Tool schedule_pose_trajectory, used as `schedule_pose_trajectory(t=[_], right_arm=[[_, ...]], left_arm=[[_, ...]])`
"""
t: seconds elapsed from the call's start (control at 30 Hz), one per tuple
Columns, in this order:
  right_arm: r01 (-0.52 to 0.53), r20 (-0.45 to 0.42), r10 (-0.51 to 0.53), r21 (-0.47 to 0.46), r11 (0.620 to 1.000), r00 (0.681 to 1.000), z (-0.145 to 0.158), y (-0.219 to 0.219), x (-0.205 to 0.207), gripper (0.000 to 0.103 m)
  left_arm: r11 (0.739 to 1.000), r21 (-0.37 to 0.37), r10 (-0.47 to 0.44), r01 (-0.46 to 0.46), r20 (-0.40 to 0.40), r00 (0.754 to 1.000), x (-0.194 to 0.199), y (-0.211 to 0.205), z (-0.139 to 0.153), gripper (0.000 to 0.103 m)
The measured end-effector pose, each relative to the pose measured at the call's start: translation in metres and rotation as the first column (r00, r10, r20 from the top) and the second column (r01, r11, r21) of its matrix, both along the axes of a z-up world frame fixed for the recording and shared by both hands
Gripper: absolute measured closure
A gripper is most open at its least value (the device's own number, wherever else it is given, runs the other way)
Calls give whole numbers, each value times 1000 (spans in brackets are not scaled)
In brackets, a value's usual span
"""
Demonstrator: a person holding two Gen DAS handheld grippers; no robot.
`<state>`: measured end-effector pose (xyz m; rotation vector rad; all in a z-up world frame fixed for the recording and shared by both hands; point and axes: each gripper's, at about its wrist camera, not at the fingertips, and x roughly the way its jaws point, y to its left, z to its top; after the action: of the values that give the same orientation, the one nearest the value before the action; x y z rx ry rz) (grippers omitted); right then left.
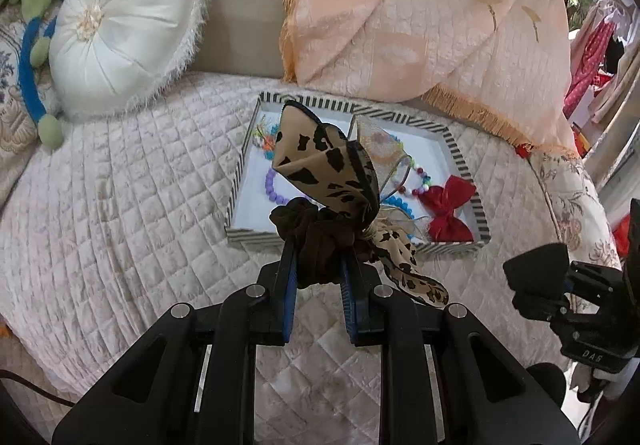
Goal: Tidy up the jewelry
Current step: 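Carry the leopard bow and black headband over the tray with both grippers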
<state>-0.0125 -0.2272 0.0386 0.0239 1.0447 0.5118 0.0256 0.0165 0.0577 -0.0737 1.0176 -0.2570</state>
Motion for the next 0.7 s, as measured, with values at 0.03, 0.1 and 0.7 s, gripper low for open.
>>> schedule_pose_trajectory(t=[0.03,0.1,0.7], right_arm=[[3,2,-3,-2,1000,1000,1,0,2,74],[9,4,-9,-3,1000,1000,3,-1,7,74],[116,-22,-116,-3,993,993,0,-21,89,74]], left_arm=[[1000,3,0,0,5,1000,1,-1,1,85],[1000,4,-1,1,9,1000,3,-1,2,85],[999,30,15,-15,2,1000,63,-14,-6,85]])
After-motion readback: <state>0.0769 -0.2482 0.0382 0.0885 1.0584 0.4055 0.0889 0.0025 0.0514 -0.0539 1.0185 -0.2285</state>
